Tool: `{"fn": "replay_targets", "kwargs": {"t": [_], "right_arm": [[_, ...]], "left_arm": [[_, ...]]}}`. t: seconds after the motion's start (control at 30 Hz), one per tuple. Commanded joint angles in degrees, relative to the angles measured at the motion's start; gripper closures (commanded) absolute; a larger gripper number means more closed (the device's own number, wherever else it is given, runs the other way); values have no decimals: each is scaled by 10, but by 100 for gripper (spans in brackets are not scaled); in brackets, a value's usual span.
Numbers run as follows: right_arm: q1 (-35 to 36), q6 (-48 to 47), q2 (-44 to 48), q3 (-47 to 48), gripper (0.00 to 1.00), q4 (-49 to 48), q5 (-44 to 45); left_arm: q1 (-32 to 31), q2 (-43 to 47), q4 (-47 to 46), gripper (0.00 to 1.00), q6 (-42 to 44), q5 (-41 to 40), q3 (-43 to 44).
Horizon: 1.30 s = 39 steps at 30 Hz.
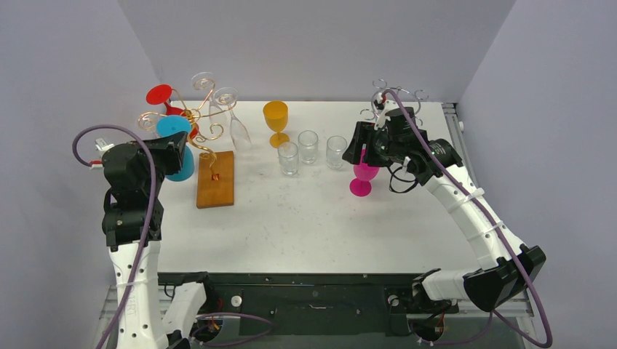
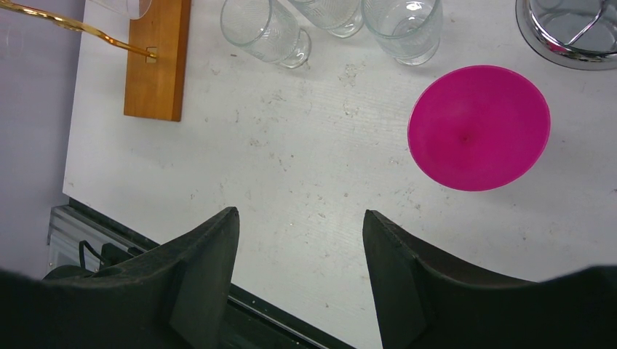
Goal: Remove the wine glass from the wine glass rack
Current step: Pick up the wine glass from the wine rack.
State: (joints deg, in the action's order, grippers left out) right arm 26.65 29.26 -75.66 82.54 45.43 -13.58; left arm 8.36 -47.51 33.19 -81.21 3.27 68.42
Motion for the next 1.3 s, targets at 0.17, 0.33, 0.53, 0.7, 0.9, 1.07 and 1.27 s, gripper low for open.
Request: {"fn": "replay_targets", "kwargs": {"t": [0.17,0.33,0.53,0.7,0.9,1.07,1.27], "right_arm": [[-1,-4,9,-7,41,-21,8],[0,-5,8,-8,41,-21,8],[0,-7,9,-10,41,-20,13],[0,-7,6,-11,41,-19,15],[1,-8,2,-10,41,-18,16],[1,-9,1,-13,41,-18,18],[1,-10,-1,-13,41,-18,20]], "left_arm": [[3,30,-11,100,-14,-46,13],[4,34,-14,100,-18,-53,6],[10,32,-25,100,-24,-63,3],[14,28,-44,100,-41,-69,-4],[21,24,-72,100,-63,-66,-19],[35,21,-88,100,-80,-56,-26],[48,8,-113,100,-96,-36,-36]]}}
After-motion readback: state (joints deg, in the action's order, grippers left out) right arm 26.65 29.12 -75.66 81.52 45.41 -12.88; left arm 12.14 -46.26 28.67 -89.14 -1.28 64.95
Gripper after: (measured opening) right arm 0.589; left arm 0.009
